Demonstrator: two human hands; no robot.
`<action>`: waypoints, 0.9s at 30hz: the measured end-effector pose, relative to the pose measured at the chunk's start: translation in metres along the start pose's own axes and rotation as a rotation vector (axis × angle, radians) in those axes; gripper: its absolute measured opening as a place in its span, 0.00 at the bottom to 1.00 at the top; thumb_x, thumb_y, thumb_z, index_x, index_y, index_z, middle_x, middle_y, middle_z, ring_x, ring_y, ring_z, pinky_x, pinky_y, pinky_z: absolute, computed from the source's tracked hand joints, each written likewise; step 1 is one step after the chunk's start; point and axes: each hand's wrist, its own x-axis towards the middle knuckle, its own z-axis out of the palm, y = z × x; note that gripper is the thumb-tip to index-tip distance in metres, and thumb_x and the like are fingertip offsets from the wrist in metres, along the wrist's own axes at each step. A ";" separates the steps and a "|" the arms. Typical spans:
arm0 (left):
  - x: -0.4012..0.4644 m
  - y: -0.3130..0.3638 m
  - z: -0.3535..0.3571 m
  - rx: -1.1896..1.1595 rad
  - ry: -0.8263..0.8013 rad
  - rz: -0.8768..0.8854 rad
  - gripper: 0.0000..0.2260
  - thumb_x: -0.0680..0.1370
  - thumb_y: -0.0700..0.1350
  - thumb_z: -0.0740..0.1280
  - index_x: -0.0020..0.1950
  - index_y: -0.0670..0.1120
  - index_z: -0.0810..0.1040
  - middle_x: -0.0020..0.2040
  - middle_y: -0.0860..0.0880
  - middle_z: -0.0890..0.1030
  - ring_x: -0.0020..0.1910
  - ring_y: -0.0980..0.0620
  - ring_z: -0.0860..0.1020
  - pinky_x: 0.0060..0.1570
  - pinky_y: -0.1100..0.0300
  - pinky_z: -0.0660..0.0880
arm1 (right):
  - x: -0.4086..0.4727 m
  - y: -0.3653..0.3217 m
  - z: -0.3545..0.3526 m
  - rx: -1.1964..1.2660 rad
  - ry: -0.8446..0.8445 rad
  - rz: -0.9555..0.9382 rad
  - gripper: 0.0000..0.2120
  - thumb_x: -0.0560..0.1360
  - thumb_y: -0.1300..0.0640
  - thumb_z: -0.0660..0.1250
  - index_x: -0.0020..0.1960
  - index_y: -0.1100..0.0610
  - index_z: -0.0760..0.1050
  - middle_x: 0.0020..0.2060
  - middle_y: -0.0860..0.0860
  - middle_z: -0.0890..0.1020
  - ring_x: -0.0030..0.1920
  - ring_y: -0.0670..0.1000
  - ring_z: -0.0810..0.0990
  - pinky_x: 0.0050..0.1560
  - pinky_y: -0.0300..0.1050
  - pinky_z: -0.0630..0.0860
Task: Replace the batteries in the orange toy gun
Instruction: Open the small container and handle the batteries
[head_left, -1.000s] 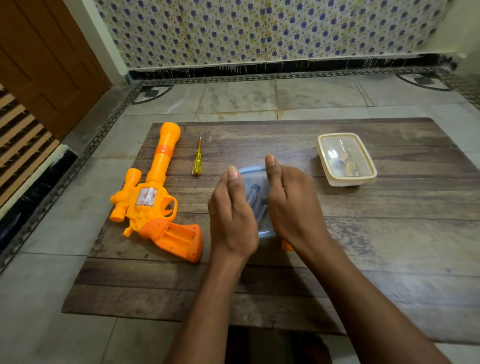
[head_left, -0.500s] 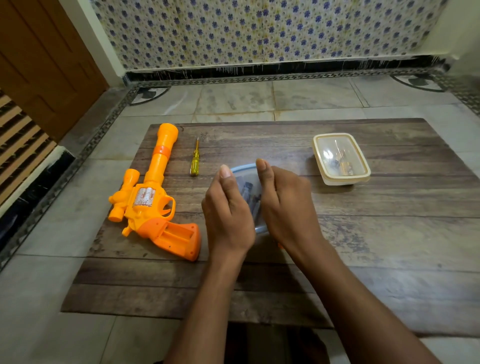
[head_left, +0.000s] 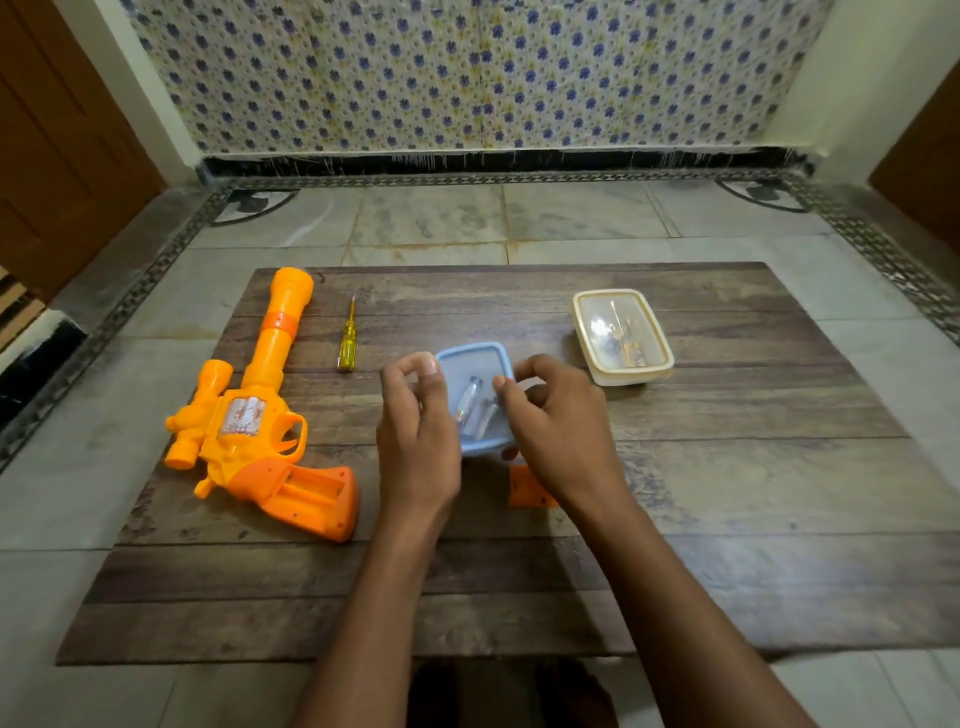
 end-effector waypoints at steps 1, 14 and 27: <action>0.000 -0.001 0.001 -0.020 -0.029 0.010 0.08 0.87 0.51 0.60 0.62 0.49 0.73 0.49 0.57 0.79 0.46 0.67 0.80 0.40 0.73 0.73 | 0.003 0.001 0.001 0.006 0.040 0.029 0.08 0.80 0.48 0.67 0.51 0.53 0.79 0.40 0.53 0.87 0.36 0.50 0.87 0.33 0.55 0.85; 0.016 -0.034 0.027 0.145 -0.115 0.098 0.16 0.80 0.37 0.71 0.67 0.47 0.80 0.62 0.47 0.84 0.60 0.54 0.83 0.62 0.55 0.81 | 0.041 0.012 0.007 -0.138 0.213 0.026 0.13 0.78 0.52 0.71 0.55 0.61 0.82 0.47 0.58 0.87 0.48 0.56 0.85 0.49 0.55 0.83; 0.017 -0.037 0.038 0.181 -0.328 0.047 0.26 0.85 0.37 0.60 0.83 0.49 0.62 0.83 0.48 0.65 0.82 0.53 0.64 0.80 0.47 0.64 | 0.023 0.016 -0.022 -0.249 0.305 -0.241 0.08 0.76 0.64 0.68 0.54 0.63 0.83 0.46 0.58 0.85 0.43 0.56 0.84 0.47 0.52 0.81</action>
